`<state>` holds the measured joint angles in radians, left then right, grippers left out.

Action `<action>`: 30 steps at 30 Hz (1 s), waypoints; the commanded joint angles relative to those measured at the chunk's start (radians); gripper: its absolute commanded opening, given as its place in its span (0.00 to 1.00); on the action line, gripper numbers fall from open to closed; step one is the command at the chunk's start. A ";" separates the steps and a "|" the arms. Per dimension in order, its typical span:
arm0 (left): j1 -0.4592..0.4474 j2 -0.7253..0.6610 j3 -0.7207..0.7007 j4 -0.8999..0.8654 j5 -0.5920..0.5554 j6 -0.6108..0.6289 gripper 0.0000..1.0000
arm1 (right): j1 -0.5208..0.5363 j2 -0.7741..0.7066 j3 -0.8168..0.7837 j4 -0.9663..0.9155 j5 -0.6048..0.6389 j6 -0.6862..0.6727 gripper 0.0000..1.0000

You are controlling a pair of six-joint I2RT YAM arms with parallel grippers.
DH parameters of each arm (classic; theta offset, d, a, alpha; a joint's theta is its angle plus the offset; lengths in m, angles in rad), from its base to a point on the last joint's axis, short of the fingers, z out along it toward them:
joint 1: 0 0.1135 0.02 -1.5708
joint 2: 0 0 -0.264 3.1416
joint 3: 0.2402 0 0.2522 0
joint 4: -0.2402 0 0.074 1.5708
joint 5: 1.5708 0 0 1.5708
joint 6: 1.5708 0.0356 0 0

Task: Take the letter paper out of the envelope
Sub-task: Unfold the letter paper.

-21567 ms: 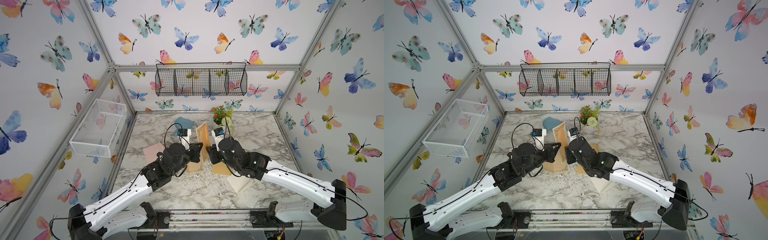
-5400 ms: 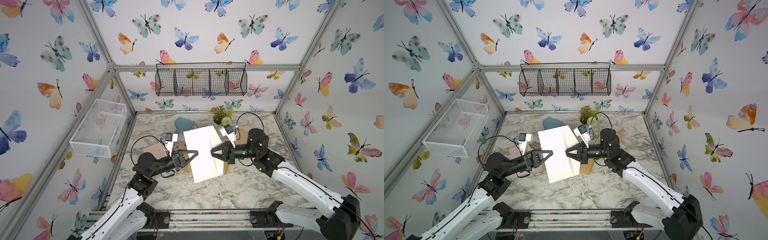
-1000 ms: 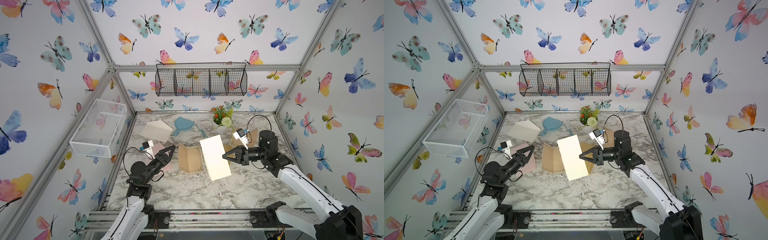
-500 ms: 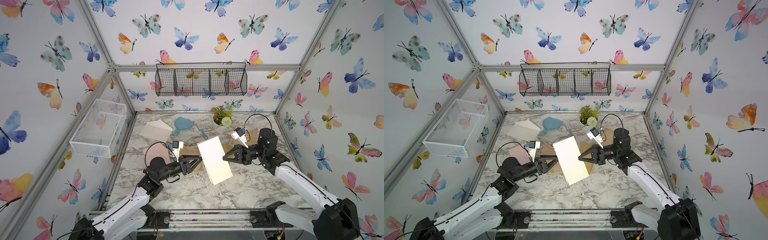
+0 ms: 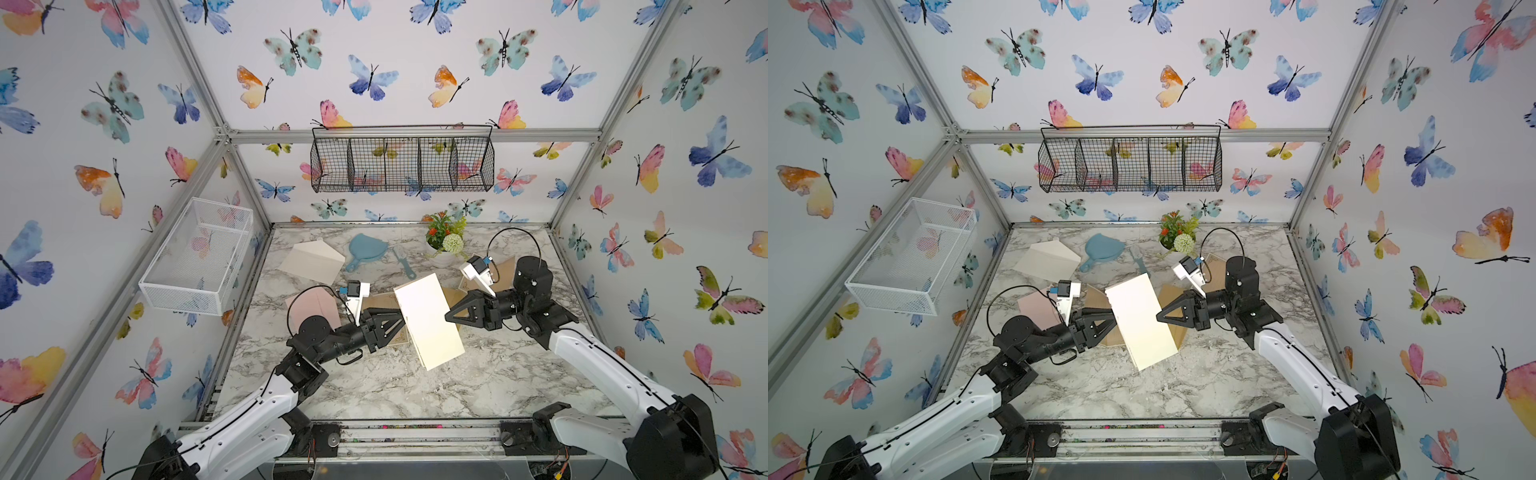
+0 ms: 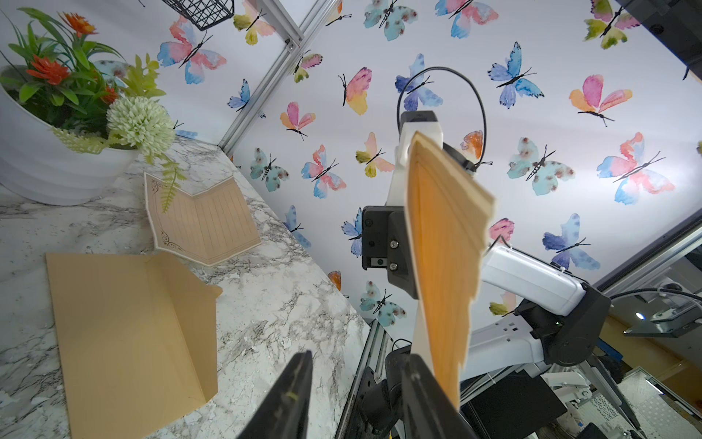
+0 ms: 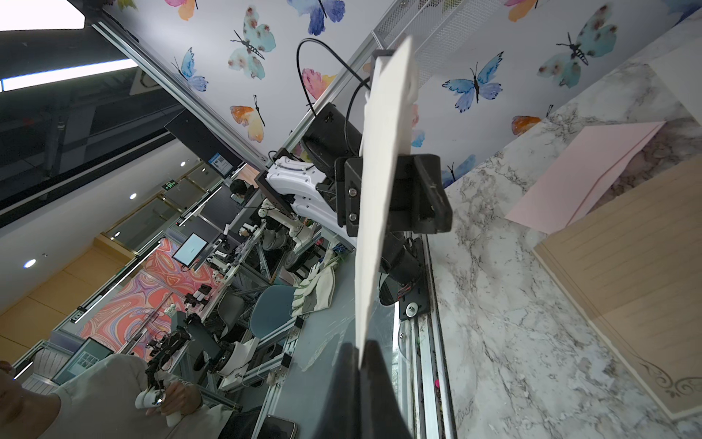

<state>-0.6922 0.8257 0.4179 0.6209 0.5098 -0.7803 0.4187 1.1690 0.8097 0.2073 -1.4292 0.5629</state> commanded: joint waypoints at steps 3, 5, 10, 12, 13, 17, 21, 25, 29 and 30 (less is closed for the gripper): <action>-0.002 -0.030 -0.007 -0.007 -0.009 0.024 0.43 | 0.005 0.046 0.032 -0.005 0.015 -0.020 0.01; -0.003 -0.034 -0.010 -0.010 -0.007 0.025 0.43 | 0.005 0.040 0.038 0.023 0.005 -0.003 0.01; -0.003 -0.057 -0.024 -0.030 -0.017 0.035 0.42 | 0.003 0.031 0.088 -0.019 -0.022 -0.023 0.01; -0.003 -0.069 -0.028 -0.034 -0.017 0.036 0.42 | 0.004 0.034 0.110 -0.067 -0.017 -0.054 0.01; -0.003 -0.073 -0.032 -0.038 -0.017 0.037 0.42 | 0.003 0.034 0.113 -0.067 -0.017 -0.055 0.01; -0.003 -0.100 -0.046 -0.058 -0.056 0.041 0.41 | 0.003 0.039 0.124 -0.066 -0.013 -0.052 0.01; -0.003 -0.126 -0.044 -0.072 -0.065 0.044 0.41 | 0.004 0.043 0.117 -0.062 -0.004 -0.046 0.01; -0.003 -0.131 -0.037 -0.060 -0.041 0.038 0.41 | 0.003 0.047 0.111 -0.057 0.005 -0.042 0.01; -0.002 -0.115 -0.052 0.012 0.030 0.017 0.41 | 0.003 0.048 0.105 -0.017 0.013 -0.008 0.01; -0.003 -0.111 -0.057 0.031 0.038 0.010 0.41 | 0.003 0.047 0.102 -0.003 0.013 0.005 0.01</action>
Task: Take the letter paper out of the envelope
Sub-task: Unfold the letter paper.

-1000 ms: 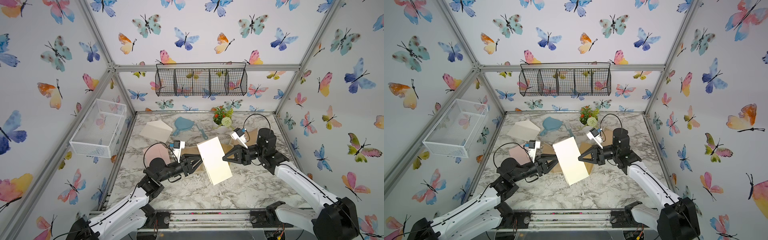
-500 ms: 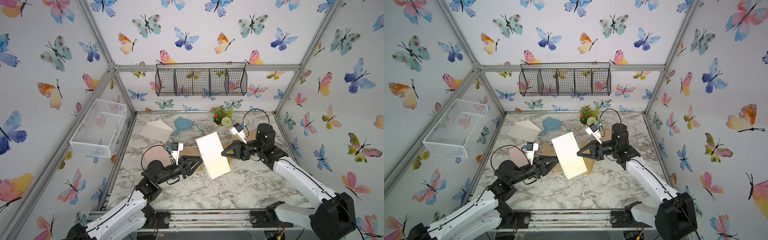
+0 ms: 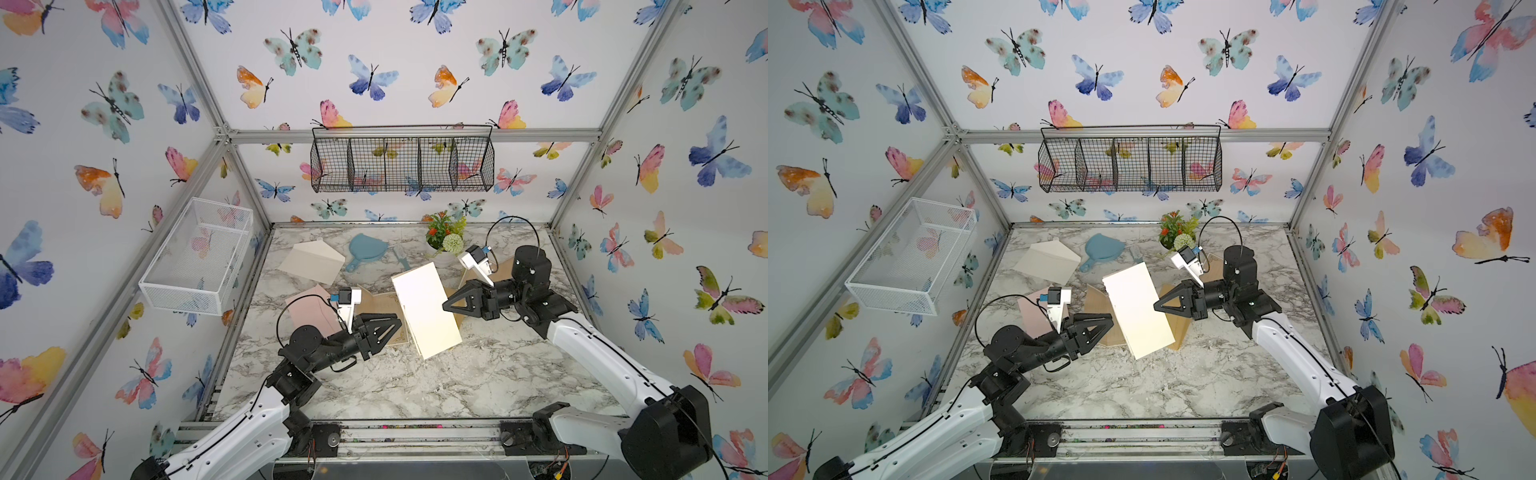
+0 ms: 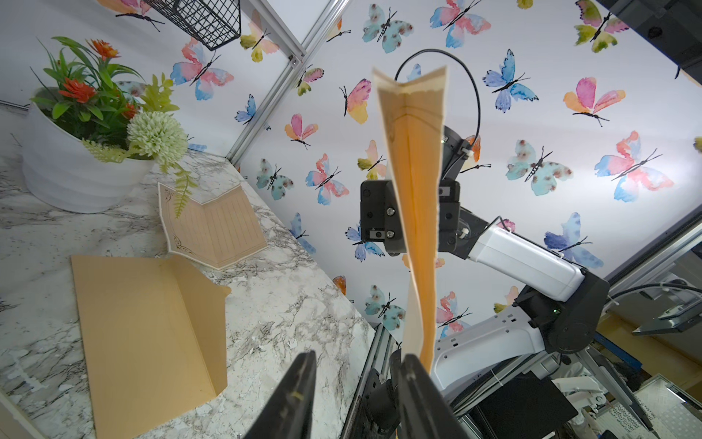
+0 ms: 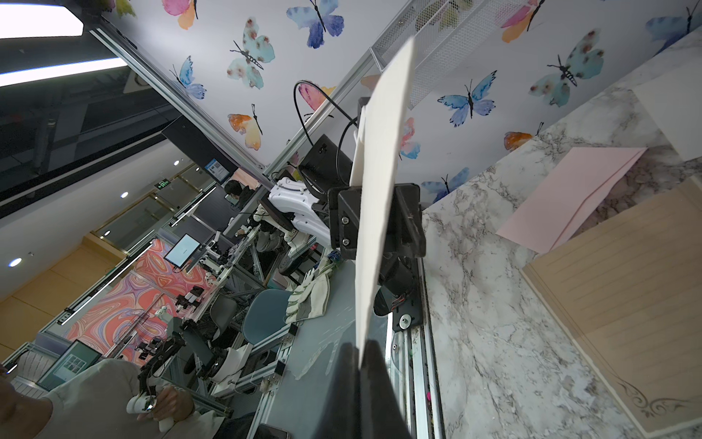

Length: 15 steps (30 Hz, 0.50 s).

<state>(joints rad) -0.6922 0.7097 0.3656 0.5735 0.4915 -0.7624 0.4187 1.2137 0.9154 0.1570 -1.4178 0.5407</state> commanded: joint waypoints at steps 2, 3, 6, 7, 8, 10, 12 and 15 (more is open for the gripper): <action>-0.003 0.014 -0.009 0.100 0.069 -0.013 0.41 | 0.003 0.001 -0.004 0.059 0.003 0.039 0.01; -0.003 0.016 -0.008 0.108 0.073 -0.016 0.41 | 0.003 0.001 -0.003 0.062 0.005 0.042 0.01; -0.002 0.028 -0.001 0.124 0.084 -0.018 0.41 | 0.003 -0.002 -0.003 0.064 0.006 0.048 0.01; -0.002 0.034 0.001 0.124 0.087 -0.018 0.41 | 0.004 -0.002 -0.004 0.065 0.008 0.049 0.01; -0.003 0.041 0.003 0.129 0.091 -0.019 0.40 | 0.003 -0.001 -0.004 0.067 0.009 0.051 0.01; -0.003 0.054 0.005 0.142 0.097 -0.023 0.40 | 0.003 0.000 -0.009 0.080 0.013 0.061 0.01; -0.003 0.066 0.002 0.156 0.103 -0.027 0.40 | 0.003 -0.001 -0.020 0.111 0.016 0.084 0.01; -0.003 0.081 0.004 0.170 0.105 -0.032 0.40 | 0.003 -0.002 -0.035 0.143 0.017 0.106 0.01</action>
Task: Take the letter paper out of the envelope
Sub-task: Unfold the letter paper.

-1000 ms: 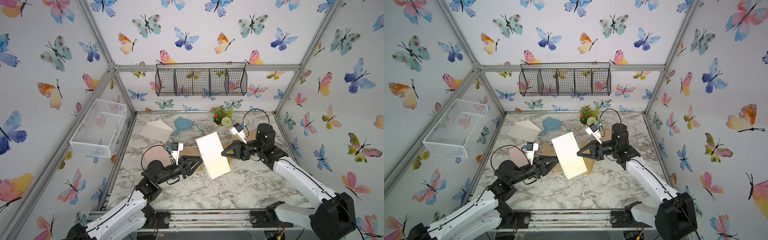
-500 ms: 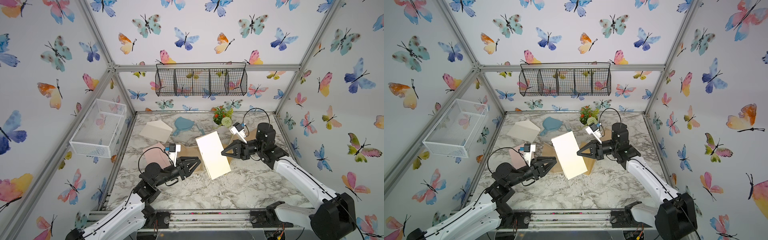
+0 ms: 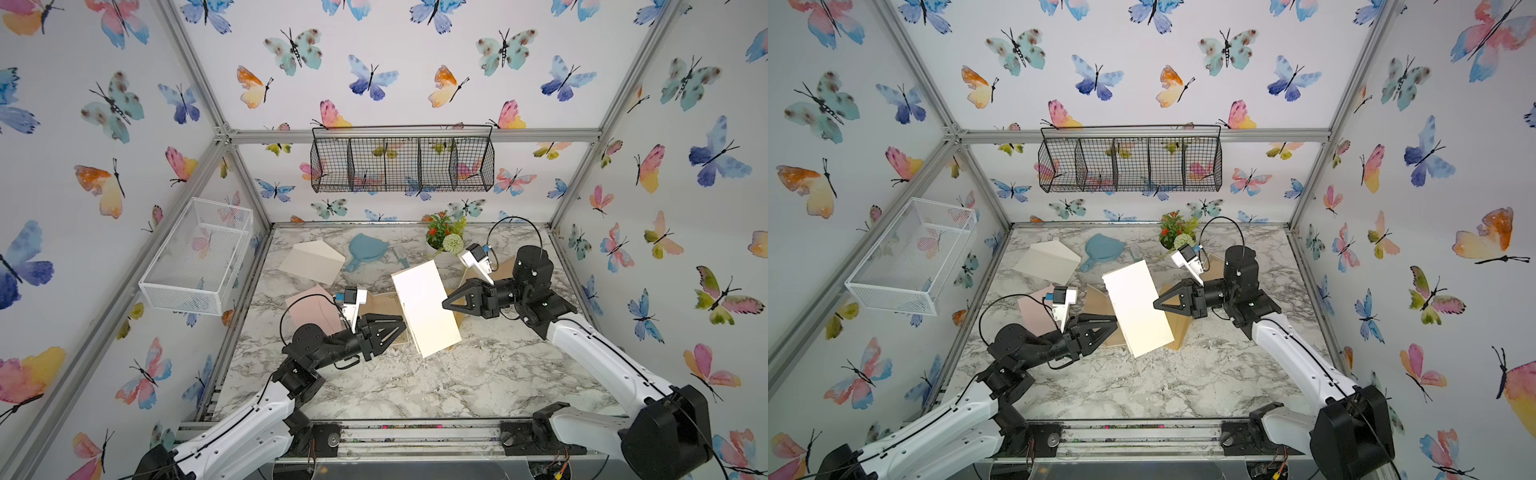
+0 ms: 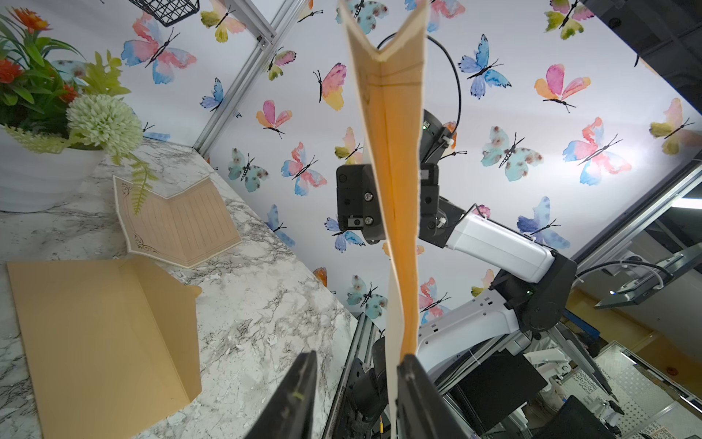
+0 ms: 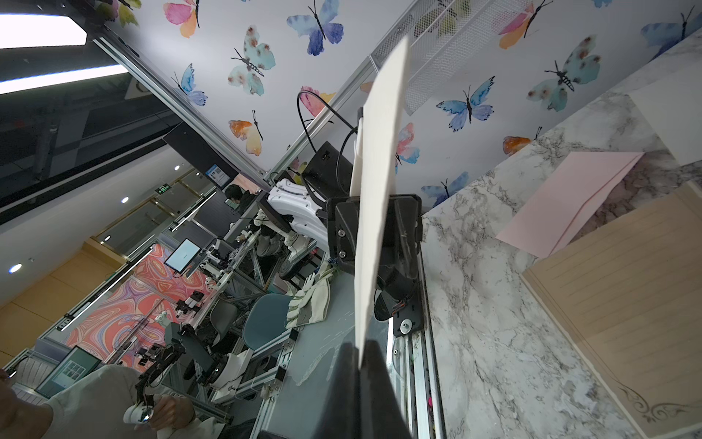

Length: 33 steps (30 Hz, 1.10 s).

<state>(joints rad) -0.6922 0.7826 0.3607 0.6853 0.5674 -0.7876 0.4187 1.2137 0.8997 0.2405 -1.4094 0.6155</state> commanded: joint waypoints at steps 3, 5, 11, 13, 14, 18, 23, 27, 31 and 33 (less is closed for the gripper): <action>-0.002 0.019 0.012 0.066 0.033 -0.010 0.40 | 0.003 0.002 -0.027 0.066 0.010 0.035 0.01; -0.003 0.025 0.015 0.067 0.035 -0.009 0.40 | 0.003 0.004 -0.033 0.068 0.009 0.035 0.01; -0.003 0.055 0.026 0.074 0.037 -0.010 0.39 | 0.003 0.002 -0.047 0.087 0.005 0.046 0.01; -0.003 0.068 0.029 0.080 0.041 -0.010 0.39 | 0.003 -0.002 -0.047 0.086 -0.002 0.046 0.01; -0.003 0.075 0.033 0.083 0.042 -0.010 0.39 | 0.003 -0.006 -0.047 0.086 -0.003 0.046 0.01; -0.003 0.094 0.041 0.094 0.043 -0.012 0.38 | 0.003 -0.017 -0.051 0.080 -0.007 0.044 0.01; -0.006 0.115 0.056 0.111 0.049 -0.019 0.38 | 0.003 -0.008 -0.074 0.079 -0.001 0.038 0.01; -0.013 0.127 0.073 0.118 0.049 -0.024 0.35 | 0.005 0.008 -0.101 0.094 0.004 0.039 0.01; -0.030 0.156 0.095 0.126 0.049 -0.021 0.17 | 0.009 0.014 -0.133 0.161 0.009 0.084 0.01; -0.043 0.179 0.104 0.136 0.051 -0.022 0.10 | 0.012 0.017 -0.139 0.169 0.009 0.089 0.01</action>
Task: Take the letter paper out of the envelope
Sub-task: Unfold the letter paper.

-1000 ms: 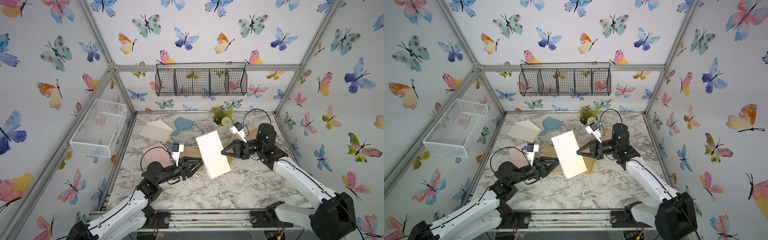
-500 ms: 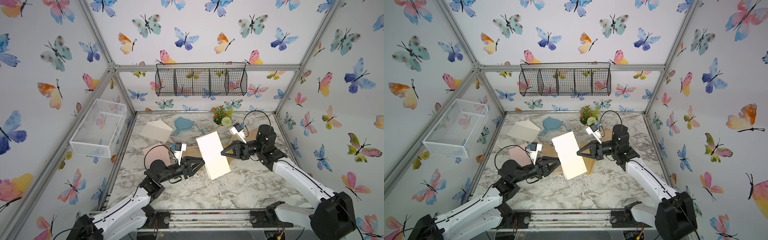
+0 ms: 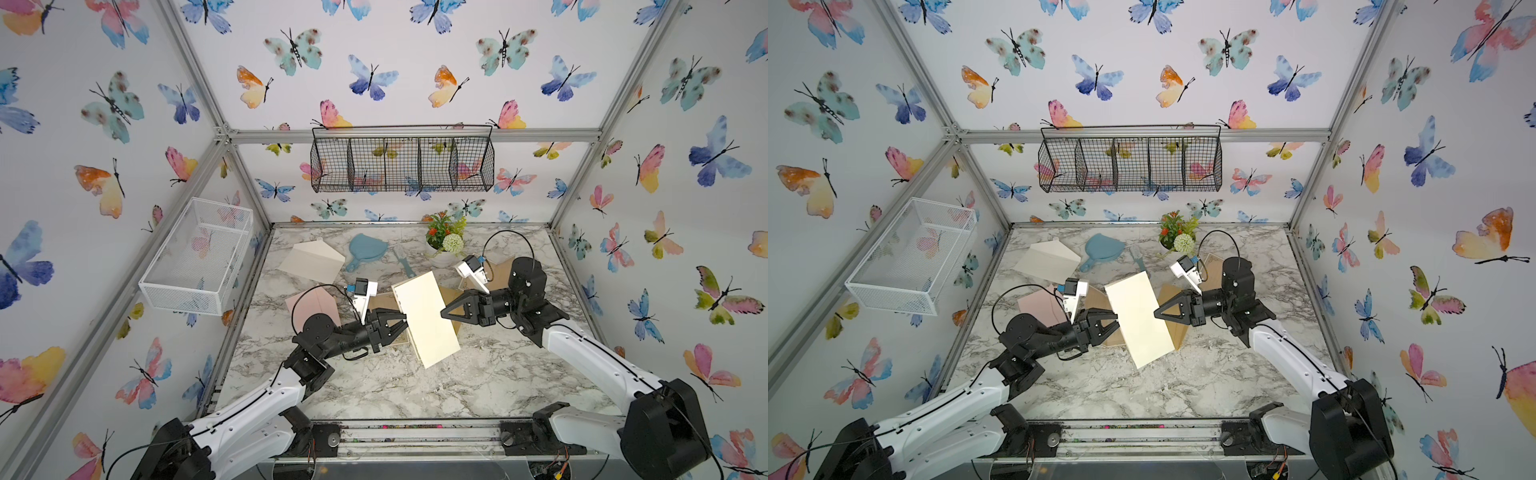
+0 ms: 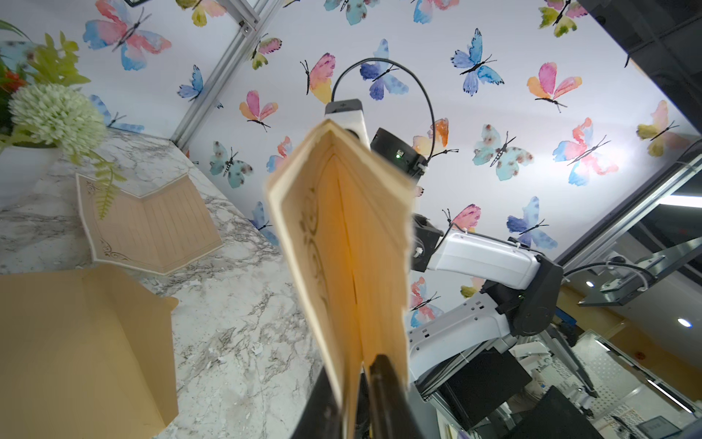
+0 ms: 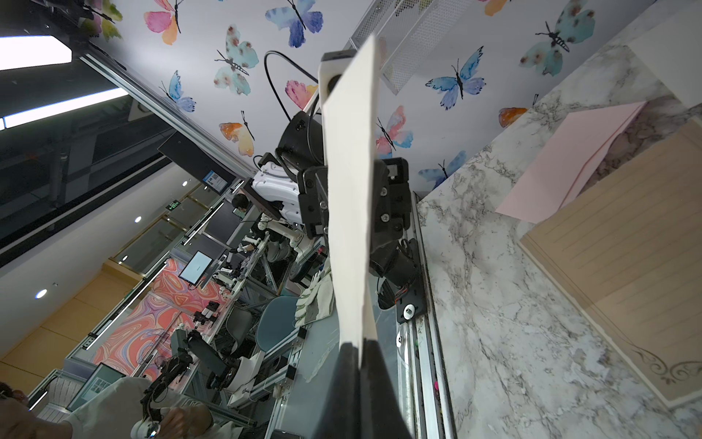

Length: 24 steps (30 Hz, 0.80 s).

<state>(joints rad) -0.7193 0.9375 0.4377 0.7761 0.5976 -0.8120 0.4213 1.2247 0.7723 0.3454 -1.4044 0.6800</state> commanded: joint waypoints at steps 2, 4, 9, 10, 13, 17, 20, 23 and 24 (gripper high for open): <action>-0.029 0.047 0.035 0.052 0.018 0.005 0.04 | 0.014 0.007 -0.013 0.058 0.000 0.021 0.07; -0.037 0.064 0.044 0.048 0.009 0.006 0.00 | 0.014 0.003 -0.002 0.012 0.002 -0.013 0.33; -0.041 0.038 0.151 -0.326 -0.146 0.126 0.00 | 0.013 -0.016 0.170 -0.509 0.186 -0.342 0.79; -0.041 0.019 0.171 -0.412 -0.204 0.145 0.00 | 0.013 -0.027 0.204 -0.579 0.250 -0.370 0.80; -0.042 -0.018 0.233 -0.636 -0.382 0.163 0.00 | 0.013 -0.077 0.265 -0.681 0.515 -0.348 0.80; -0.043 0.025 0.324 -0.830 -0.544 0.155 0.00 | 0.038 -0.126 0.343 -0.810 0.907 -0.270 0.79; -0.050 0.107 0.380 -0.877 -0.573 0.129 0.00 | 0.210 -0.163 0.362 -0.829 1.186 -0.220 0.91; -0.069 0.176 0.416 -0.879 -0.591 0.115 0.00 | 0.411 -0.135 0.379 -0.862 1.447 -0.172 0.98; -0.076 0.193 0.426 -0.879 -0.596 0.111 0.00 | 0.466 -0.113 0.381 -0.870 1.513 -0.156 0.99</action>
<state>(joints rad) -0.7773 1.0946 0.8349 -0.0181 0.0734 -0.6926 0.7906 1.0748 1.1378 -0.4274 -0.2401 0.4675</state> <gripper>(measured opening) 0.042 0.982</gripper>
